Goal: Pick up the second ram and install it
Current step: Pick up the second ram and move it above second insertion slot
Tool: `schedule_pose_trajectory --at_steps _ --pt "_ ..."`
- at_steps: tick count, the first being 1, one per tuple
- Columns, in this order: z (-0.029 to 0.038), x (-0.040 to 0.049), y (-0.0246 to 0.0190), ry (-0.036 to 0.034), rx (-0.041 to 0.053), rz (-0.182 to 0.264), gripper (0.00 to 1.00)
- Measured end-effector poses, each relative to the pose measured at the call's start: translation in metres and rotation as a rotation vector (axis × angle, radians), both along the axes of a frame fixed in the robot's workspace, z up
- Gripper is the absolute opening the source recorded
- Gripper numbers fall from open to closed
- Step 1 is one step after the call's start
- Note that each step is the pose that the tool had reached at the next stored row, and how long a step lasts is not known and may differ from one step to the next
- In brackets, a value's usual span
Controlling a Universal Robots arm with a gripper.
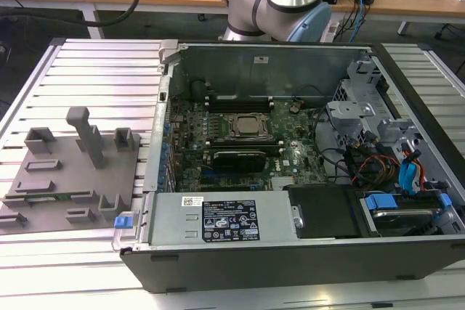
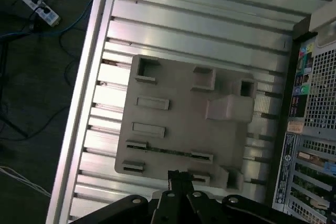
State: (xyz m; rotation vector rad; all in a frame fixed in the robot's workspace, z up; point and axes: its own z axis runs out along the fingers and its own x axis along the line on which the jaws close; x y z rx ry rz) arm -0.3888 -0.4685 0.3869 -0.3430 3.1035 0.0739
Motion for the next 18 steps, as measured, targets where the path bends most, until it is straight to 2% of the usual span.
schedule_pose_trajectory --at_steps 5,7,13,18 --pt "0.0 0.0 0.0 0.0 0.0 0.089 0.1" --pt "0.0 0.0 0.0 0.0001 -0.0001 0.111 0.1" --pt "0.0 0.0 0.0 0.0001 -0.0001 0.237 0.1" --pt "0.0 0.0 0.0 0.0 0.0 0.29 0.1"
